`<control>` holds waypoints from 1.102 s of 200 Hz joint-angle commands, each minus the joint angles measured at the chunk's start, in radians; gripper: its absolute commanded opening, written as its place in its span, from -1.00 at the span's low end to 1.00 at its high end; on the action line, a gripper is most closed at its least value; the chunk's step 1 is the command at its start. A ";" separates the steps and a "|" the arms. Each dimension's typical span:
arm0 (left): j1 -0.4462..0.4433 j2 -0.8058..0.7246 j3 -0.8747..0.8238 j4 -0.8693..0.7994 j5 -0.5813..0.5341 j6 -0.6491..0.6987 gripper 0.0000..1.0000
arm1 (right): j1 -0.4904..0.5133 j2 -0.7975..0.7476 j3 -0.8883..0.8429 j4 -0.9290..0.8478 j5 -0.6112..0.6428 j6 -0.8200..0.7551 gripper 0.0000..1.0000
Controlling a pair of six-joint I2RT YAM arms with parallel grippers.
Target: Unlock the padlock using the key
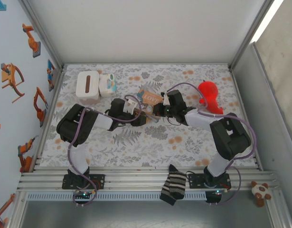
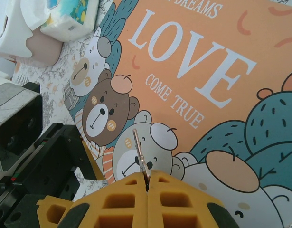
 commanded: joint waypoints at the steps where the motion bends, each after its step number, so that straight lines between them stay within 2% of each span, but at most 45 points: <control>1: -0.010 0.020 0.023 -0.034 0.022 -0.036 0.13 | -0.005 0.030 -0.012 -0.079 0.036 -0.012 -1.00; 21: -0.020 0.027 0.032 -0.007 0.025 -0.071 0.08 | -0.005 0.030 -0.013 -0.077 0.036 -0.011 -1.00; 114: -0.051 0.029 0.057 -0.043 -0.042 -0.079 -0.03 | -0.003 0.024 -0.022 -0.067 0.033 -0.008 -1.00; 220: -0.054 0.022 0.115 -0.107 -0.058 -0.235 -0.09 | -0.003 0.017 -0.033 -0.061 0.039 -0.001 -1.00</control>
